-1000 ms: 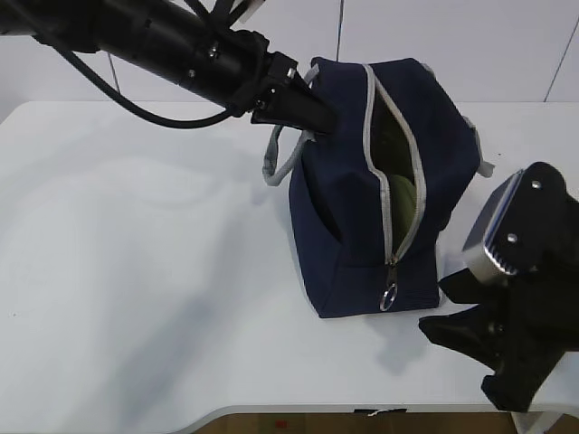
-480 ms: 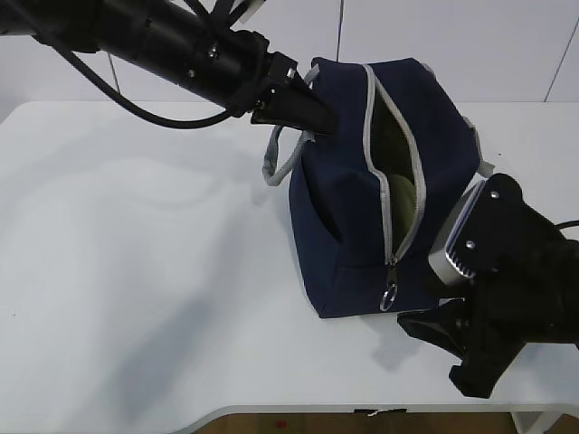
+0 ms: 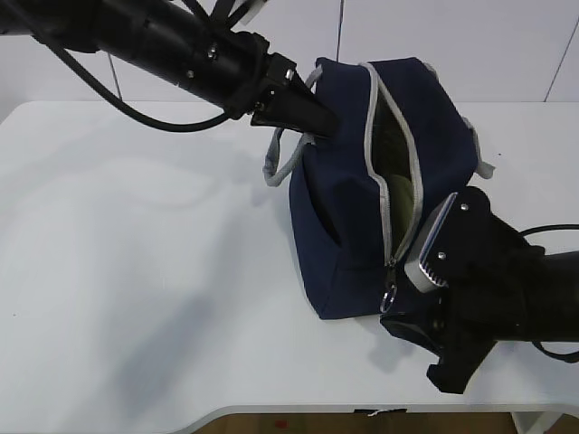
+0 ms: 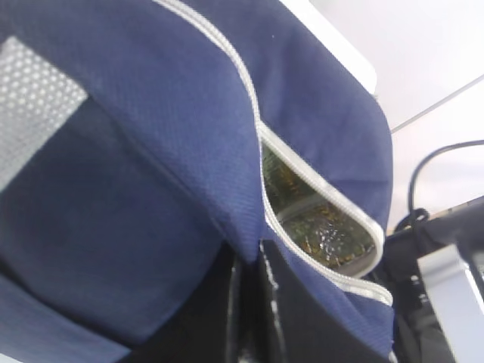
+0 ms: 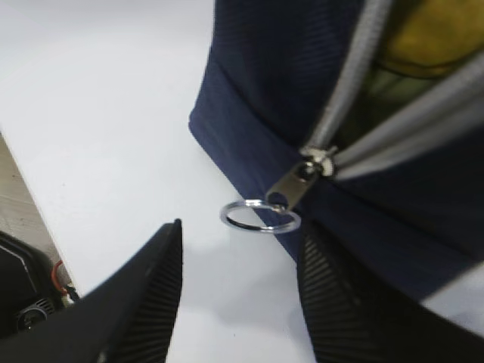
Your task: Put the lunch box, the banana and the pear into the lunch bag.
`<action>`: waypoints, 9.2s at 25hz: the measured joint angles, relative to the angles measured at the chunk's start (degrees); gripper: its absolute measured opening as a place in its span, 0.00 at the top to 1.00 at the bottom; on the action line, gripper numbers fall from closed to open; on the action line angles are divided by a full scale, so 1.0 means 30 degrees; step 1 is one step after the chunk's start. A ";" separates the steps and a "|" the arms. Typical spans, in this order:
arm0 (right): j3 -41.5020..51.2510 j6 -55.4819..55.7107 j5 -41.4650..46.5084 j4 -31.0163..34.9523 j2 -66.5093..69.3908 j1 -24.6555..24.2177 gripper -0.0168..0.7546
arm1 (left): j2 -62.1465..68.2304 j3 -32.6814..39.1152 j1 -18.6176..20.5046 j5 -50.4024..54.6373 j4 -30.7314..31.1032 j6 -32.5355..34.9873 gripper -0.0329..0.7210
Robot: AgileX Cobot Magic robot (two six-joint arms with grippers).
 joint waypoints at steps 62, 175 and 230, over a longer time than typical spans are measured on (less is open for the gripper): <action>-0.2518 0.2789 0.0706 0.0199 0.3424 0.0000 0.97 | 0.0000 -0.0024 0.0000 0.1129 0.0224 0.0000 0.96; -0.2518 1.6134 0.1056 -0.8833 0.2365 0.0000 0.97 | -0.4473 1.0397 -0.5172 -1.1848 -0.0766 0.1959 0.77; -0.9037 3.4044 1.0444 -2.6893 0.0441 0.0000 0.97 | -0.4772 1.0362 -0.5172 -1.1461 -0.0705 0.2009 0.96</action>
